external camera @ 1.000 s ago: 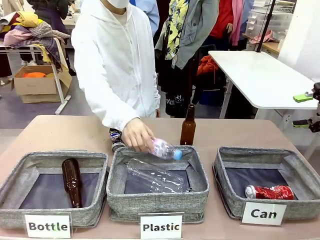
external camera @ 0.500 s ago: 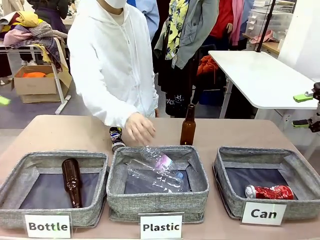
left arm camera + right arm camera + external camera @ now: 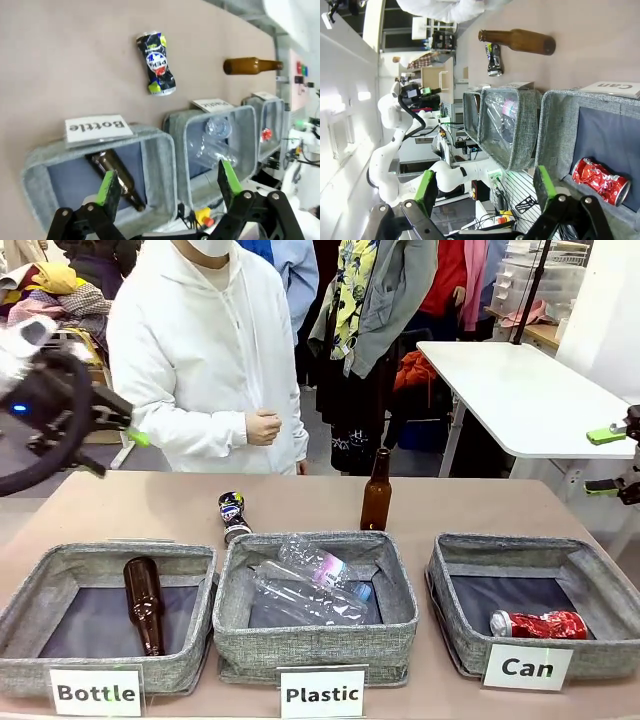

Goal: Sort the can waste into the basket.
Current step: Pick up the can waste from the table and place it in the right Fabric basket.

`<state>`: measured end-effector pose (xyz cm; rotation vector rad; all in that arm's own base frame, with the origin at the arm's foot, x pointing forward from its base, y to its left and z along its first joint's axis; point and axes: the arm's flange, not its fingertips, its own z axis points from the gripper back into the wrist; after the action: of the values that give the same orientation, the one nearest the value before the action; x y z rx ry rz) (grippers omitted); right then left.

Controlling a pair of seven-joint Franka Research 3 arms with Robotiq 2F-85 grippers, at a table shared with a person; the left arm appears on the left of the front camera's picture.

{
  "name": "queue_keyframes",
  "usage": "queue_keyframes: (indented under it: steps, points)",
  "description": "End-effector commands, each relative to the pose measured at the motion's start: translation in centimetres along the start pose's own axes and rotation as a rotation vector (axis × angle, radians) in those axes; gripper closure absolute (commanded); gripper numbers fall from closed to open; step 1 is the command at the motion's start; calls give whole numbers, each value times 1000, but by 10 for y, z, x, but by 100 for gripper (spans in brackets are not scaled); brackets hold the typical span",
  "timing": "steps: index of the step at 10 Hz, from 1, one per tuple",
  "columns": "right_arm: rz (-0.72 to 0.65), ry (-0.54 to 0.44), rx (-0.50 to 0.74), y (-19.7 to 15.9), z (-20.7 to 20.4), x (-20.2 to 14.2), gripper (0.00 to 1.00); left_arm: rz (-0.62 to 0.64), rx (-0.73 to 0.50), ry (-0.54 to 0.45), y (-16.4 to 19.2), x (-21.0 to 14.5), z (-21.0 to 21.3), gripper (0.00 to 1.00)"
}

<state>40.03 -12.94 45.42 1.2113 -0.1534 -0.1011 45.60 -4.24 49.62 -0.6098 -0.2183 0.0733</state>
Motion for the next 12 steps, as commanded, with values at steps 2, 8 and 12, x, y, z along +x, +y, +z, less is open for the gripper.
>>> queue_keyframes:
  steps: [2, 8, 12]
  points:
    - [23, 10, 2, 0, 4, 0, 0, 12, 59, 41, -1, 14, 3, 0]
    - [23, 10, 2, 0, 4, 0, 0, -70, 242, 156, -48, 74, -104, 0]
    - [23, 10, 2, 0, 4, 0, 0, -14, 311, 246, -60, 70, -198, 0]
